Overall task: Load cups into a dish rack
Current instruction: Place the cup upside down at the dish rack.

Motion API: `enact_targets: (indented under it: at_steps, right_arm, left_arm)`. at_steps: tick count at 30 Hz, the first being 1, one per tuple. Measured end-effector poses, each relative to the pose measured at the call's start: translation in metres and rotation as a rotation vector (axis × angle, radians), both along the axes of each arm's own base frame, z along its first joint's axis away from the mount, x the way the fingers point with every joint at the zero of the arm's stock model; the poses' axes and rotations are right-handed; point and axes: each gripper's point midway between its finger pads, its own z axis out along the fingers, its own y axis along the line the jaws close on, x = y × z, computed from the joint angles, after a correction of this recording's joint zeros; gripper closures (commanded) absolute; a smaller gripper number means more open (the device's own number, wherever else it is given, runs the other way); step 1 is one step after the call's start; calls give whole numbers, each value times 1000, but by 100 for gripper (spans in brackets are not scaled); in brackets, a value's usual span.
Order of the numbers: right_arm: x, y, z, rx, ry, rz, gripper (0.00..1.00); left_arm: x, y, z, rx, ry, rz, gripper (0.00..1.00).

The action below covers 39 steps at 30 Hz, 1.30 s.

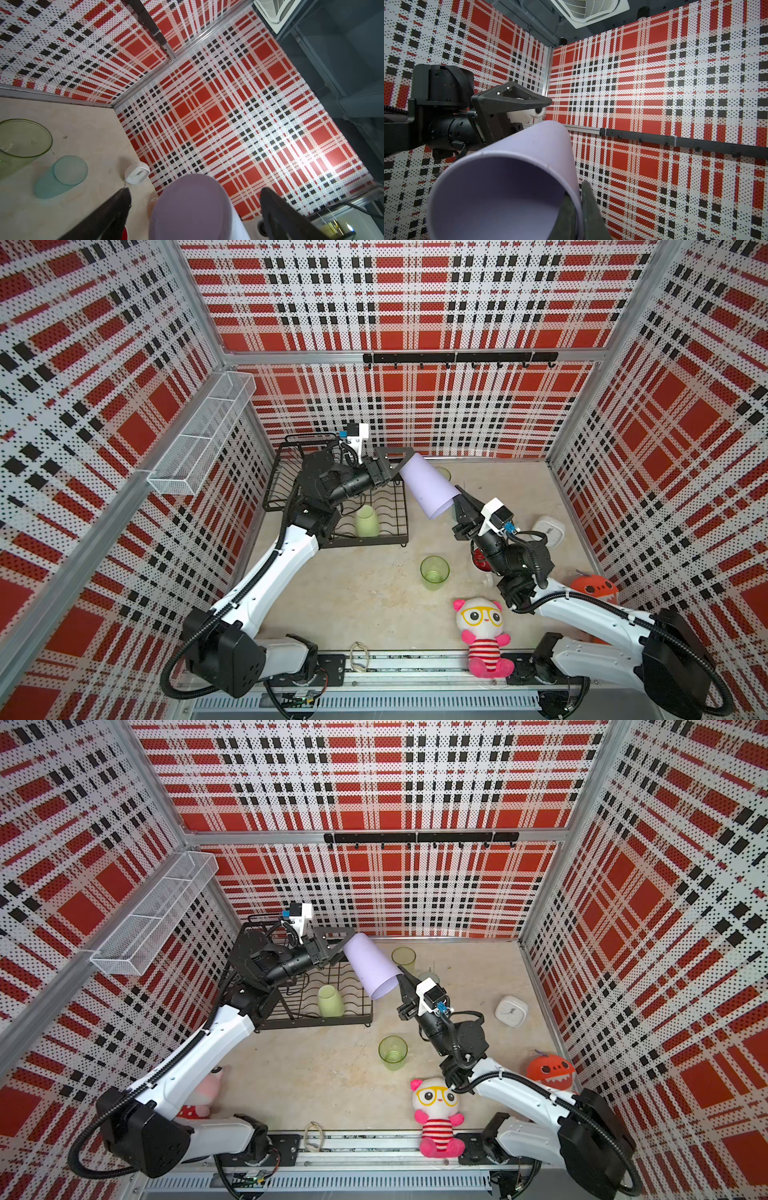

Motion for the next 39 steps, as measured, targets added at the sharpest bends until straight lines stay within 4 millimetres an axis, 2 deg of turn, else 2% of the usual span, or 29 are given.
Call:
enact_targets:
  at_steps: [7,17,25,28,29,32,35,36,39]
  right_arm:
    - [1,2,5,-8,-11,10,100]
    - [14,11,8,-11,-29,38,100]
    - [36,27,-16,-54,8,48,100]
    - [37,30,-20,-62,15,55,100]
    - [38,30,-20,-63,16,55,92]
    - [40,31,-22,-71,21,49,33]
    - [46,32,-31,-99,47,29,7]
    - [48,32,-34,-108,58,20,2]
    - [53,31,-42,-133,77,-8,0]
  left_arm:
    - [-18,-13,3,-16,-23,-86,9]
    - [-18,-13,-4,-22,-16,-94,20]
    - [-4,3,-19,-33,26,-28,39]
    - [-3,7,-23,-40,34,-18,40]
    - [-2,7,-23,-42,35,-16,40]
    - [0,10,-24,-45,35,-7,40]
    - [2,15,-23,-45,27,11,41]
    - [3,18,-22,-42,20,26,41]
    - [10,28,-22,-19,-6,86,41]
